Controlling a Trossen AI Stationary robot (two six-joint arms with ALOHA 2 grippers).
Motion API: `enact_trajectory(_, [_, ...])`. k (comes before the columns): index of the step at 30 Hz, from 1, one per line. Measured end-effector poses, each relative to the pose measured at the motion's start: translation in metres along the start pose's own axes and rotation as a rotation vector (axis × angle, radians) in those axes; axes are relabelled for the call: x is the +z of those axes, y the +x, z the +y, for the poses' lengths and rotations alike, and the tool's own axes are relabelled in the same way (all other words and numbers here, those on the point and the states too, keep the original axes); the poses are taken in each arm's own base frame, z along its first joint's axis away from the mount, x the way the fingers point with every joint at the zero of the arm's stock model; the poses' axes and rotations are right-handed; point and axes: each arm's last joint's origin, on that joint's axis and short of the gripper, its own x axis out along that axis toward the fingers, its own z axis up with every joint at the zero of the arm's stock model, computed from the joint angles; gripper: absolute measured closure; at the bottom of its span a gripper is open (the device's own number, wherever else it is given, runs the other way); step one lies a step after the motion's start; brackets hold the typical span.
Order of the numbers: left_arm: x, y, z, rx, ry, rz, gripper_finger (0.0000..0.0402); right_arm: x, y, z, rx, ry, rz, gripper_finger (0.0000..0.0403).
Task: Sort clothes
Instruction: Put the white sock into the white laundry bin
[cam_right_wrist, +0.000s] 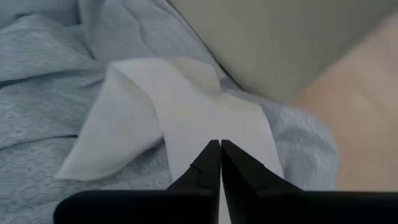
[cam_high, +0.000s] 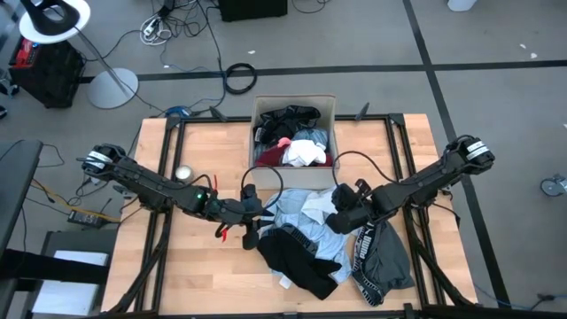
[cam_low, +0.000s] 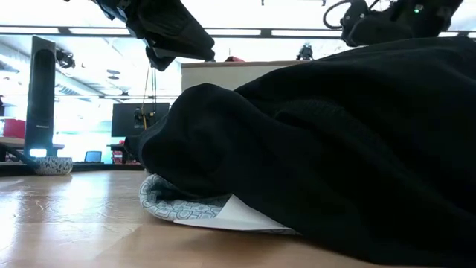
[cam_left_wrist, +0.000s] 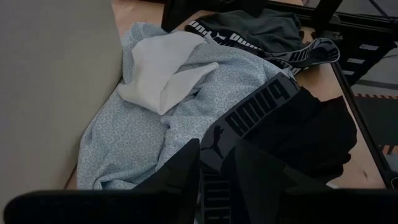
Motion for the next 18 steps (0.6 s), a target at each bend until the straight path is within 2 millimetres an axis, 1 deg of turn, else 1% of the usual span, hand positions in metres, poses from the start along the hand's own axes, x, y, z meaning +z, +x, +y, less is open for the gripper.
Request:
enact_trajectory(3, [0.0, 0.0, 0.0, 0.0, -0.001, 0.0, 0.0294, -0.005, 0.003, -0.004, -0.019, 0.096, 0.038, 0.0379])
enact_trajectory(7, [0.0, 0.0, 0.0, 0.0, -0.004, 0.0, 0.0294, -0.017, 0.004, -0.006, -0.032, 0.184, 0.055, 0.0347])
enact_trajectory(13, [0.0, 0.0, 0.0, 0.0, -0.004, 0.0, 0.0294, -0.029, 0.008, -0.008, -0.04, 0.244, 0.113, 0.0293])
enact_trajectory(18, [0.0, 0.0, 0.0, 0.0, -0.007, 0.0, 0.0294, -0.041, 0.016, -0.017, -0.071, 0.291, 0.187, 0.0267])
